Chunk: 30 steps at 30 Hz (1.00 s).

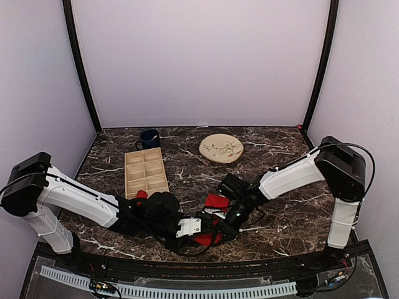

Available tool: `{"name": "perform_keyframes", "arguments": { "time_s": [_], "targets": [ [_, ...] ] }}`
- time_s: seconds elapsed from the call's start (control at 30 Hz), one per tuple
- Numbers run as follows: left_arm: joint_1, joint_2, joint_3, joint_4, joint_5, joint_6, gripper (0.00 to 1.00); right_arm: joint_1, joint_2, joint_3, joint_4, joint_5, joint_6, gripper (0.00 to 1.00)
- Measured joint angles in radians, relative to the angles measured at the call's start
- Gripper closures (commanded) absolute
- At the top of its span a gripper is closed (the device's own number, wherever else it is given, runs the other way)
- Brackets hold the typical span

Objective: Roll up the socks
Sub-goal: Roll the sock at the center of the board.

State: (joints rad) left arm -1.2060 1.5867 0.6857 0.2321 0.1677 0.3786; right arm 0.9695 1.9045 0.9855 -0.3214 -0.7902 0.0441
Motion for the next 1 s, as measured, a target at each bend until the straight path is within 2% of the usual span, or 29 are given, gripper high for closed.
{"name": "perform_keyframes", "arguments": {
  "time_s": [0.63, 0.9, 1.0],
  "targets": [
    [-0.004, 0.112, 0.066, -0.002, 0.0, 0.06, 0.63, -0.002, 0.001, 0.0, -0.013, -0.021, 0.0, 1.0],
    [-0.004, 0.128, 0.066, -0.002, 0.0, 0.065, 0.67, -0.002, 0.002, 0.0, -0.016, -0.026, 0.001, 1.0],
    [-0.005, 0.129, 0.066, -0.002, 0.0, 0.067, 0.72, -0.003, 0.006, 0.0, -0.016, -0.031, 0.003, 1.0]
  ]
}}
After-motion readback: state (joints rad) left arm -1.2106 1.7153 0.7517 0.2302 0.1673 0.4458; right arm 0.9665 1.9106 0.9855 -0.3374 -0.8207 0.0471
